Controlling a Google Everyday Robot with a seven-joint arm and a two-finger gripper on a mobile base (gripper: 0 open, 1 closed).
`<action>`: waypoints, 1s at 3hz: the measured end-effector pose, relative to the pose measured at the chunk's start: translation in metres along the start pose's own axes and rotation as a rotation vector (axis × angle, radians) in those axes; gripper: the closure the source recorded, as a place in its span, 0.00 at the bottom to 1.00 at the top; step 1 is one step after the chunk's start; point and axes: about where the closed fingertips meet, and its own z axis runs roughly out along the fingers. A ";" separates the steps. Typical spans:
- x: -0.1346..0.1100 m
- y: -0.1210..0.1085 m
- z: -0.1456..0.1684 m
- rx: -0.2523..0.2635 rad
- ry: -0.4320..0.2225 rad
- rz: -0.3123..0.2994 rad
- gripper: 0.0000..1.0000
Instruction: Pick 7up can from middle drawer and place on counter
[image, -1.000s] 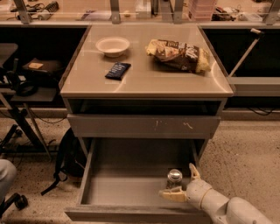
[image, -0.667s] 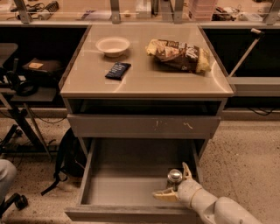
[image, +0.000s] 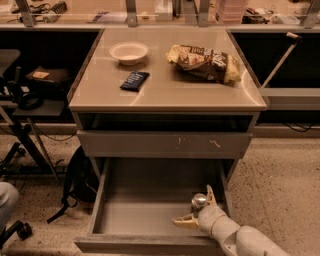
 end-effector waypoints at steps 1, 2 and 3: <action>0.003 -0.004 0.011 0.020 0.022 -0.003 0.00; 0.018 -0.012 0.040 0.054 0.086 0.016 0.00; 0.018 -0.012 0.040 0.054 0.086 0.016 0.00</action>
Offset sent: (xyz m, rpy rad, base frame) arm 0.0596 0.0049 -0.0577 -0.0872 0.1197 -0.1288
